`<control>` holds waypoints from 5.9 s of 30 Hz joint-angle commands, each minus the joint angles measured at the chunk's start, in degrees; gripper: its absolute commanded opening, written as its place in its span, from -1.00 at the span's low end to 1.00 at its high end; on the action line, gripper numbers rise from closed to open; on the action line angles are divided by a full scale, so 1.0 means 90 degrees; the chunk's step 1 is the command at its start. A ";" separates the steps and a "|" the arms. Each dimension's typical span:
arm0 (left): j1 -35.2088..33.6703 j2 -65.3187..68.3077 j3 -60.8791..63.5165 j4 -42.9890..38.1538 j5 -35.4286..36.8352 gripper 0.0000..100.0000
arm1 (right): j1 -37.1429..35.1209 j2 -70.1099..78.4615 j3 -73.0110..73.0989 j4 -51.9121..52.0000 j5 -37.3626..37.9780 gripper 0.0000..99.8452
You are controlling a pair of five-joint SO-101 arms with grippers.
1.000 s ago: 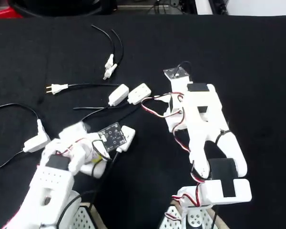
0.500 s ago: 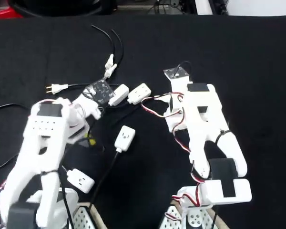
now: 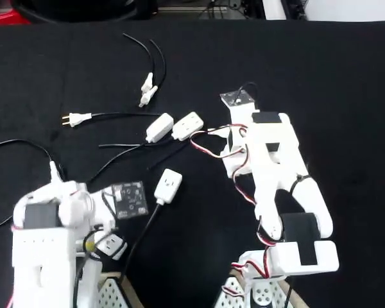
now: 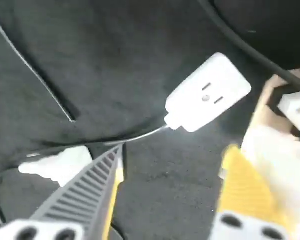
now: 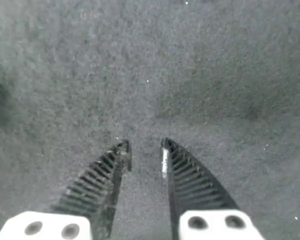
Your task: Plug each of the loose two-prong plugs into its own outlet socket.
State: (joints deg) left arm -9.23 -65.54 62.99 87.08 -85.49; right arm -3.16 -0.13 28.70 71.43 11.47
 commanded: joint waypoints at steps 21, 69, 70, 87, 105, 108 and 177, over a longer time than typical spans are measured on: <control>0.1929 -0.0205 0.2320 -0.1680 -0.1250 -0.45 | 0.0098 -0.0015 -0.0220 -0.0068 -0.0029 -0.79; 0.1978 0.3438 0.0210 -0.4171 0.1123 -0.45 | 0.0098 -0.0015 -0.0220 -0.0068 -0.0029 -0.79; 0.1988 0.3624 0.0151 -0.4366 0.1143 -0.45 | 0.0098 -0.0015 -0.0220 -0.0068 -0.0029 -0.79; 0.1978 0.5734 -0.2037 -0.3595 0.1592 -0.61 | 0.0098 -0.0015 -0.0220 -0.0068 -0.0029 -0.79; 0.2046 0.5568 -0.2593 -0.2090 0.2071 -0.94 | 0.0098 -0.0015 -0.0220 -0.0078 -0.0029 -0.79; 0.2085 0.5021 -0.2427 -0.2051 0.2422 -0.94 | 0.0098 -0.0015 -0.0220 -0.0078 -0.0029 -0.79; 0.1656 0.6652 -0.2584 -0.3927 0.1221 -0.66 | 0.0078 -0.0015 -0.0151 -0.0088 -0.0020 -0.79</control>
State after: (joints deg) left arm 6.77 -5.85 45.67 49.80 -73.80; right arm -3.16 -0.13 28.70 71.25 11.47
